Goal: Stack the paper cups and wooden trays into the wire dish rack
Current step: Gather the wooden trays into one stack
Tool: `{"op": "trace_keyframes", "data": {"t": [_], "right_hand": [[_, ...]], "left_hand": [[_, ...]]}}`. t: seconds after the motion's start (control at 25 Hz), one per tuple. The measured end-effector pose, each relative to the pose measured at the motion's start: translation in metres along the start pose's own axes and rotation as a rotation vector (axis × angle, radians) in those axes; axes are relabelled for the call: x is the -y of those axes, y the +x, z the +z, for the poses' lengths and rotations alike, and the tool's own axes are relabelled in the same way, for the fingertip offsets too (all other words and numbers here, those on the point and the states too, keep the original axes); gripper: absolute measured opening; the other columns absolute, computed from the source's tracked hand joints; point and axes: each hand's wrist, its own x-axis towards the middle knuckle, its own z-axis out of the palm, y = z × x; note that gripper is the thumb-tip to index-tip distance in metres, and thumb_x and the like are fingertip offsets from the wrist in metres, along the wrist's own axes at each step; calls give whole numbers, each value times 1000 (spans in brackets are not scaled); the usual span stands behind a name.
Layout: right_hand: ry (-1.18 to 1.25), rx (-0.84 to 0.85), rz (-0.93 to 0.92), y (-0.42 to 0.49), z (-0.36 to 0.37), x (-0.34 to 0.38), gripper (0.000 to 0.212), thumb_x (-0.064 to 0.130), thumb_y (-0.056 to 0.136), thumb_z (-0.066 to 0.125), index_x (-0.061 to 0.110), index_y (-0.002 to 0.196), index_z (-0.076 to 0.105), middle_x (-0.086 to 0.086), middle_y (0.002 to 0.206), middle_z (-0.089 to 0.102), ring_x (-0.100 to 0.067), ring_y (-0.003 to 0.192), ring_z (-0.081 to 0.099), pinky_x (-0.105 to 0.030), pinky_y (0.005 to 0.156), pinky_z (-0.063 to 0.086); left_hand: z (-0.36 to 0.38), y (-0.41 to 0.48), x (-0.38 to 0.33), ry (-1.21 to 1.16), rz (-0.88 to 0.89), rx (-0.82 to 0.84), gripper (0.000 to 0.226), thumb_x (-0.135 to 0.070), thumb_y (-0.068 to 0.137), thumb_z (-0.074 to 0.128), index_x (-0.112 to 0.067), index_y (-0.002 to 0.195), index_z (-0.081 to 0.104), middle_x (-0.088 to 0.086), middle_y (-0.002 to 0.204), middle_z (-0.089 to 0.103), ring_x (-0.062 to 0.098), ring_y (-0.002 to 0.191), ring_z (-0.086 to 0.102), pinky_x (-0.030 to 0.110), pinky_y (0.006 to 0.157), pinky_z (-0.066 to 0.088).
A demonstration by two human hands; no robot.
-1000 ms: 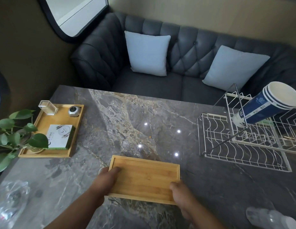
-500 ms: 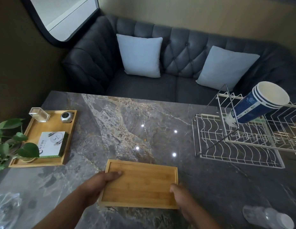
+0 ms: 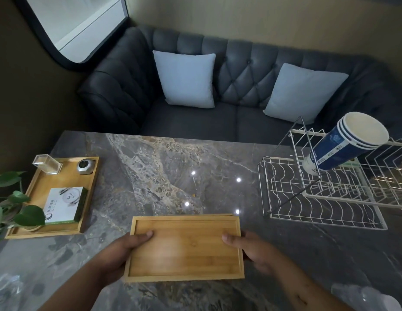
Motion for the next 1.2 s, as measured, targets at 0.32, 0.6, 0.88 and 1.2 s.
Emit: {"op": "trace_keyframes", "data": {"t": [0.32, 0.6, 0.88, 1.2], "right_hand": [[-545, -15, -166, -1, -33, 34, 103, 21, 66, 97, 32, 144, 31, 11, 127, 65, -3, 114, 64, -21, 93, 56], [-937, -329, -317, 2, -34, 0, 119, 61, 61, 88, 27, 153, 22, 5, 142, 47, -21, 131, 52, -34, 104, 46], [-986, -340, -200, 13, -32, -21, 122, 71, 64, 81, 29, 155, 12, 0, 145, 50, -23, 128, 55, -40, 102, 51], [-975, -237, -265, 9, -37, -13, 128, 67, 60, 82, 29, 160, 11, 9, 155, 41, -13, 139, 45, -34, 113, 42]], "left_hand": [[3, -1, -35, 712, 249, -83, 93, -27, 64, 98, -49, 137, 44, -16, 126, 69, 6, 115, 66, 24, 86, 57], [16, 5, -16, 1185, 487, -307, 113, -61, 59, 85, -50, 148, 17, -26, 120, 60, 4, 107, 62, 32, 87, 55], [11, 14, 0, 1248, 507, -351, 96, -56, 57, 84, -67, 127, 19, -24, 113, 57, 9, 105, 63, 33, 79, 57], [3, 19, -5, 1263, 445, -320, 139, -57, 52, 89, -46, 156, -2, -21, 128, 57, 6, 112, 61, 27, 92, 54]]}}
